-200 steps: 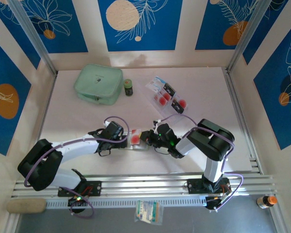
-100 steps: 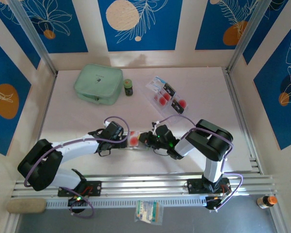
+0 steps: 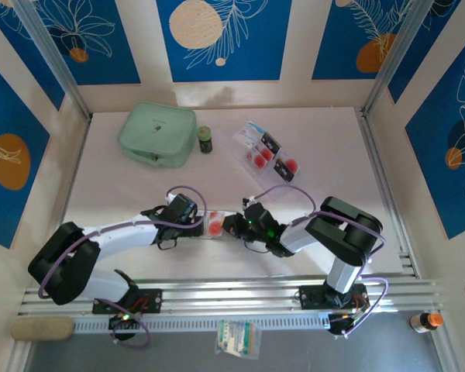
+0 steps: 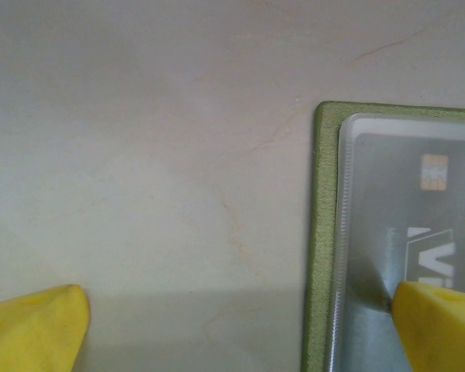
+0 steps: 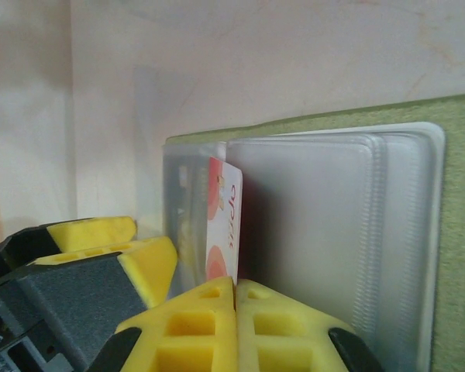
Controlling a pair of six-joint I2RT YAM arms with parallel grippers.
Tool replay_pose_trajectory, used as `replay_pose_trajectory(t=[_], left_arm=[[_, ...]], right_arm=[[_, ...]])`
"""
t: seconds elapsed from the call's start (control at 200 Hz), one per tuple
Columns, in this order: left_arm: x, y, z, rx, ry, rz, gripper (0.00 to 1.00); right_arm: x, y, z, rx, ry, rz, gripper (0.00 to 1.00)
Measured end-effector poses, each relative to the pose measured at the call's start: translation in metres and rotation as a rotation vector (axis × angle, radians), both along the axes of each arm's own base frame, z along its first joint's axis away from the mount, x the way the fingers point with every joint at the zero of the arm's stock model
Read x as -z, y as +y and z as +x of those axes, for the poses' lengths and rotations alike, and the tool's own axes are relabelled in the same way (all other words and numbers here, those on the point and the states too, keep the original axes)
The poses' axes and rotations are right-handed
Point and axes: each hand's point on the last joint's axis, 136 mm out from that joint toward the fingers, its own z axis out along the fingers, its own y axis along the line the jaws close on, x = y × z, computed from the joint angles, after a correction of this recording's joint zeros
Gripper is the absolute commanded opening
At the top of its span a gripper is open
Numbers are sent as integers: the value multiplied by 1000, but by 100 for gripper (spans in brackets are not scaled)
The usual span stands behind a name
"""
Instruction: Put the credit cards into the card holder
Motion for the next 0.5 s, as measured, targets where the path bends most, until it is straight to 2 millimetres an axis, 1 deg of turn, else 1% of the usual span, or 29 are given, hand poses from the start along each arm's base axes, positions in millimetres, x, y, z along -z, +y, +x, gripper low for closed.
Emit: replay_pose_trajectory(t=[0.5], left_arm=[[0, 0, 0, 0, -5, -4, 100]], right_arm=[[4, 0, 2, 6, 23, -41, 0]])
